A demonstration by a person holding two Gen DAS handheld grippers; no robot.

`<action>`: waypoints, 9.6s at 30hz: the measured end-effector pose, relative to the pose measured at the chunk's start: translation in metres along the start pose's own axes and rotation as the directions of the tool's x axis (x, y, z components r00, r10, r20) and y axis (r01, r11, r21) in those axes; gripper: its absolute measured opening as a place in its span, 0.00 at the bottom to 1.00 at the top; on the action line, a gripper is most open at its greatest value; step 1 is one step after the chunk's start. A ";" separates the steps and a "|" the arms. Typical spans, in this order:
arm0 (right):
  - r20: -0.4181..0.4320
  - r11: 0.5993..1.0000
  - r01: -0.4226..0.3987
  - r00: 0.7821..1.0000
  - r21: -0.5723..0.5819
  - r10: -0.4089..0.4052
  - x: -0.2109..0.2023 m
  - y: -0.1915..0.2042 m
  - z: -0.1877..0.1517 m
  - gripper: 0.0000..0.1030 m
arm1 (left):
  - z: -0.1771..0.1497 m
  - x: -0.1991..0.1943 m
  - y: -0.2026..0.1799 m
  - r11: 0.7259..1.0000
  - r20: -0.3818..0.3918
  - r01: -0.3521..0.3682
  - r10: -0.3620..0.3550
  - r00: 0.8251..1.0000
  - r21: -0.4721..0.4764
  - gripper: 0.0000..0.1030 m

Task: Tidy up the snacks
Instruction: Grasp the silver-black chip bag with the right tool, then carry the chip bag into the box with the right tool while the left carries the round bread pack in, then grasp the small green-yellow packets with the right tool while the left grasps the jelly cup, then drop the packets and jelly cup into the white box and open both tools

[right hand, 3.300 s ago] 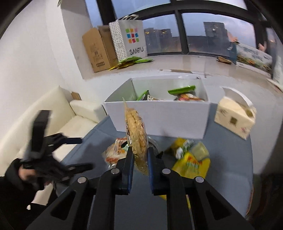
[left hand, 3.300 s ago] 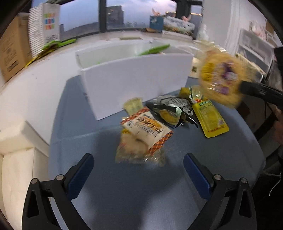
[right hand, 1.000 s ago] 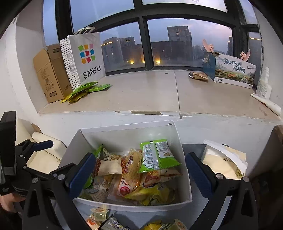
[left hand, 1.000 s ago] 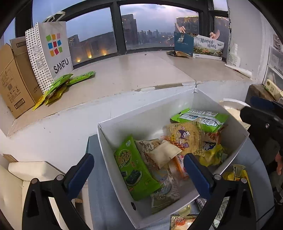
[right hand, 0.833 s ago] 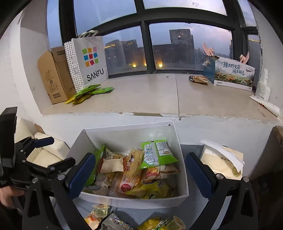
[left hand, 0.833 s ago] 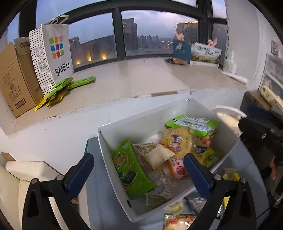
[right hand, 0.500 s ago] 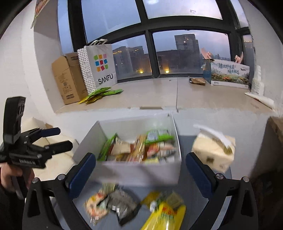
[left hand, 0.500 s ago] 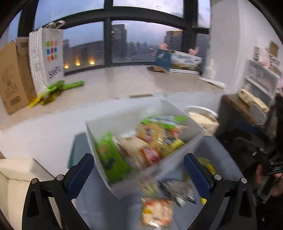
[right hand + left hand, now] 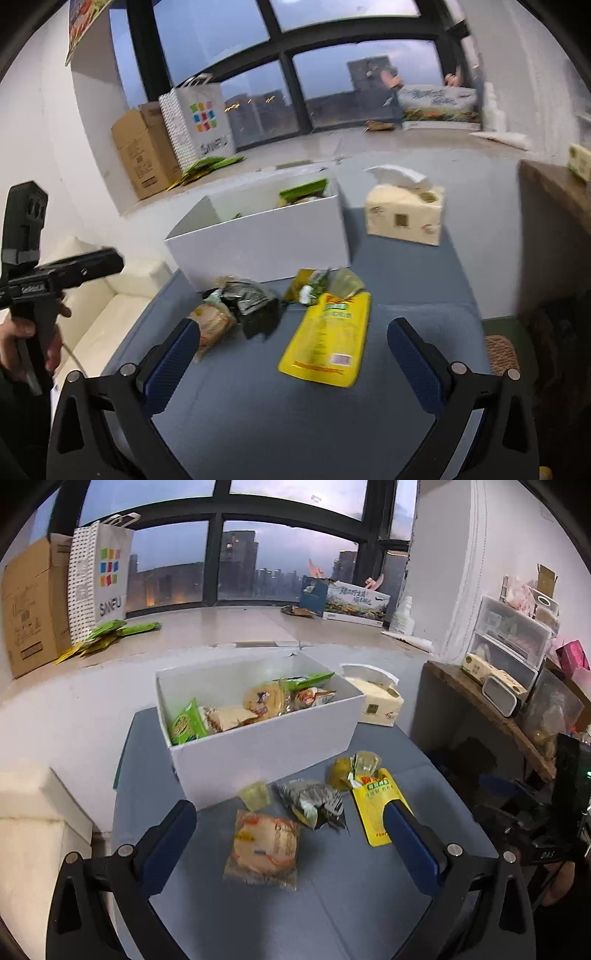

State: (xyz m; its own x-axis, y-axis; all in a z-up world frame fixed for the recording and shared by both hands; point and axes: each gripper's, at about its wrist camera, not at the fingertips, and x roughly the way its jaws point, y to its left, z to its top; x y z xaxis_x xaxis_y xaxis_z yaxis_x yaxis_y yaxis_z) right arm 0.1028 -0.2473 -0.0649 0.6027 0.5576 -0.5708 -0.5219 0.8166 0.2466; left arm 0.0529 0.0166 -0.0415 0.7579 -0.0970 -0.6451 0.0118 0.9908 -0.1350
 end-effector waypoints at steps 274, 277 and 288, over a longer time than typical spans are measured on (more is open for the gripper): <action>-0.149 0.997 -0.066 0.987 -0.049 0.058 0.201 0.044 0.191 1.00 | 0.142 0.123 0.076 0.985 -0.001 -0.169 0.169 0.986 -0.035 1.00; -0.090 0.998 -0.020 0.996 -0.055 0.015 0.188 0.038 0.189 1.00 | 0.137 0.121 0.079 0.983 -0.013 -0.182 0.181 0.983 -0.037 1.00; -0.019 0.991 -0.071 0.997 -0.112 0.070 0.117 0.042 0.173 1.00 | 0.122 0.068 0.055 0.988 0.058 -0.153 0.154 0.986 -0.017 1.00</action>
State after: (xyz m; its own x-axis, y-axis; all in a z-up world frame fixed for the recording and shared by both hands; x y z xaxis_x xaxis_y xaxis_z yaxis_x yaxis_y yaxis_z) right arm 0.2559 -0.1215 0.0139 0.5533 0.6104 -0.5669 -0.6278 0.7528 0.1978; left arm 0.1852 0.0763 -0.0012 0.7875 0.0622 -0.6132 -0.1152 0.9922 -0.0473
